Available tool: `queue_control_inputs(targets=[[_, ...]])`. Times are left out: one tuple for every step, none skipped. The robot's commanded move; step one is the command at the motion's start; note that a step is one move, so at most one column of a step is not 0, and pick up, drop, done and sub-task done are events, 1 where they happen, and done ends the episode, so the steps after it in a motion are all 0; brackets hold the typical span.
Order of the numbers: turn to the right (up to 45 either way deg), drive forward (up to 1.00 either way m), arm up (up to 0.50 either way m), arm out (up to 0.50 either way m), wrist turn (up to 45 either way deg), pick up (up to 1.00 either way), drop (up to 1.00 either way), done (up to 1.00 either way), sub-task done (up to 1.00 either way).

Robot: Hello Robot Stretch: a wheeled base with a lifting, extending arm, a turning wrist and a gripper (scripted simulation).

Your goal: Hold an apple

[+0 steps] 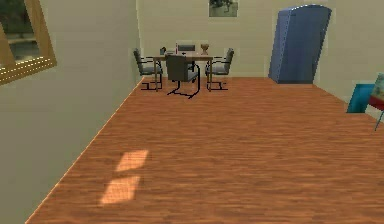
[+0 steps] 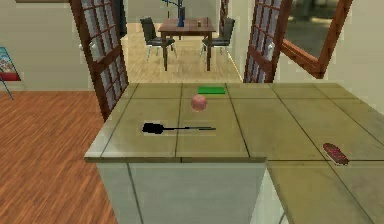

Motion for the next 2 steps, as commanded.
queue_control_inputs(targets=[[0.0, 0.0, 0.5, 0.0, 0.0, 0.0, 0.0, 0.0, 0.0], [0.0, 0.0, 0.38, 0.0, 0.0, 0.0, 0.0, 0.0, 0.0]])
